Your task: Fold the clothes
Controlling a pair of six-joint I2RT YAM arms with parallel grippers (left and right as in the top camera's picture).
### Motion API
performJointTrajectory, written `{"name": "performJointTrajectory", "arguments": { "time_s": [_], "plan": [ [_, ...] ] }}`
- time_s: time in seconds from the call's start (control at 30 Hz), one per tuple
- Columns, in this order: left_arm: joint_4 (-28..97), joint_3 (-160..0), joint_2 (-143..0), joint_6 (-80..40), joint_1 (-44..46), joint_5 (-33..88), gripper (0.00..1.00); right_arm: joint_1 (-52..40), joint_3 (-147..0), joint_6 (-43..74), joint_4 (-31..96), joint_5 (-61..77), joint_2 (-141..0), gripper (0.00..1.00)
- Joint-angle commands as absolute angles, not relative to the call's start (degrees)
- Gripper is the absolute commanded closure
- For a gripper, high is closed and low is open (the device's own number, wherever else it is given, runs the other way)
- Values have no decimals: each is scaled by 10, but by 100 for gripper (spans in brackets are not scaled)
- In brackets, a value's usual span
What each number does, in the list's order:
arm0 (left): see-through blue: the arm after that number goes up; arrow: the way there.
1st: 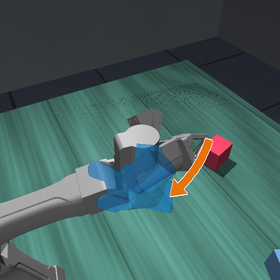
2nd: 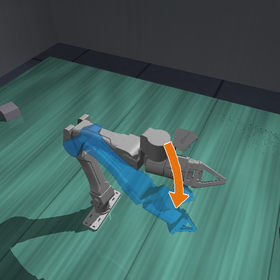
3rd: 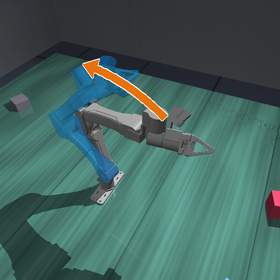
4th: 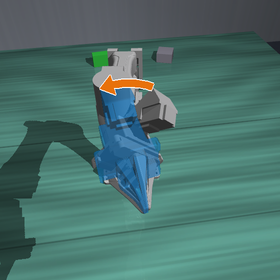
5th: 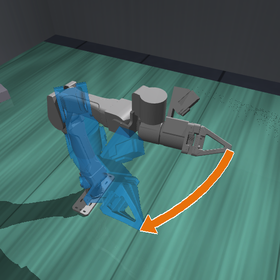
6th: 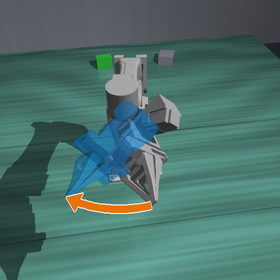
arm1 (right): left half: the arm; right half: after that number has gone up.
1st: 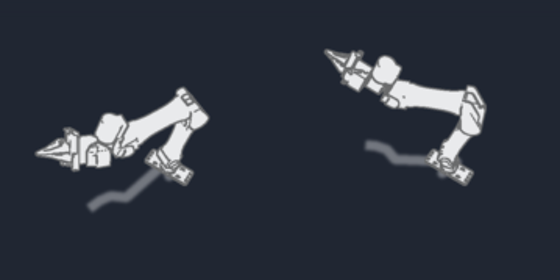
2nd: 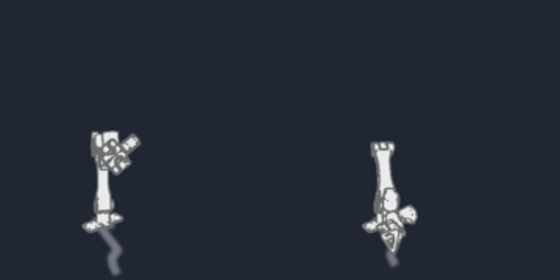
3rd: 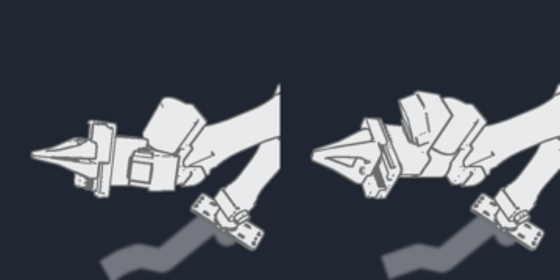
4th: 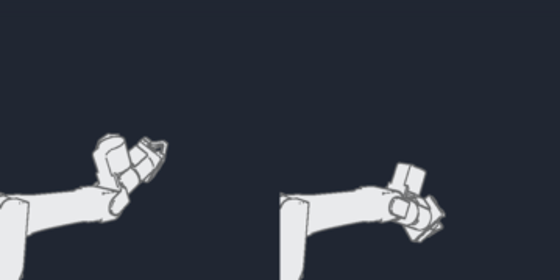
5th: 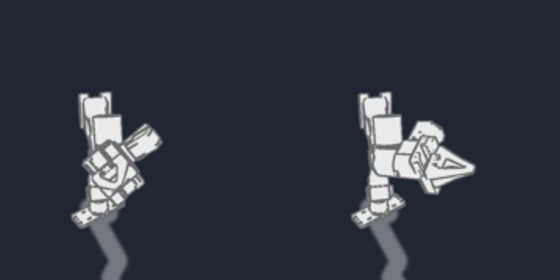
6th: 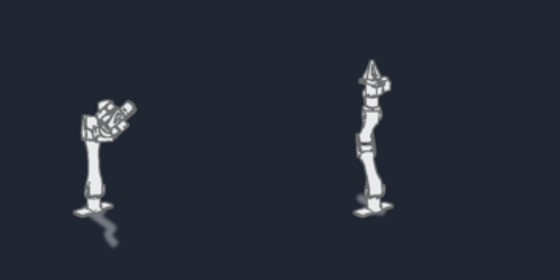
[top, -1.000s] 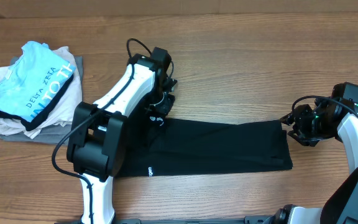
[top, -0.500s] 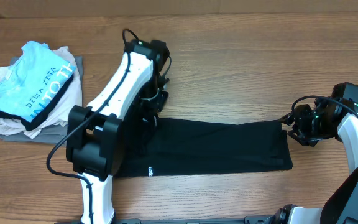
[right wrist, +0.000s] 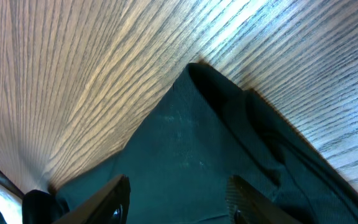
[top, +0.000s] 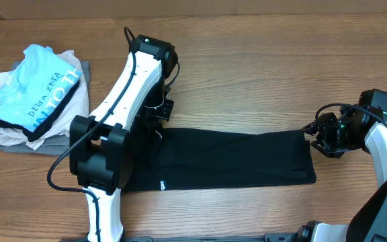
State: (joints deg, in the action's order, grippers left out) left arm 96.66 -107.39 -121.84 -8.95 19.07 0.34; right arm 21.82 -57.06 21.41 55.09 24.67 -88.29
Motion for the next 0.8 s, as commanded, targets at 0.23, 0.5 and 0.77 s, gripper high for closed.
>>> {"name": "performJointTrajectory", "arguments": {
  "time_s": [0.23, 0.5, 0.77],
  "plan": [
    [969, -1063, -1141, -116, 187, 2, 96, 221, -585, 207, 554, 252, -874, 46],
    [965, -930, -1077, -176, 188, -4, 90, 221, -585, 207, 552, 251, -874, 46],
    [921, -785, -1059, -194, 196, 41, 91, 221, -585, 207, 550, 251, -874, 46]
  ]
}}
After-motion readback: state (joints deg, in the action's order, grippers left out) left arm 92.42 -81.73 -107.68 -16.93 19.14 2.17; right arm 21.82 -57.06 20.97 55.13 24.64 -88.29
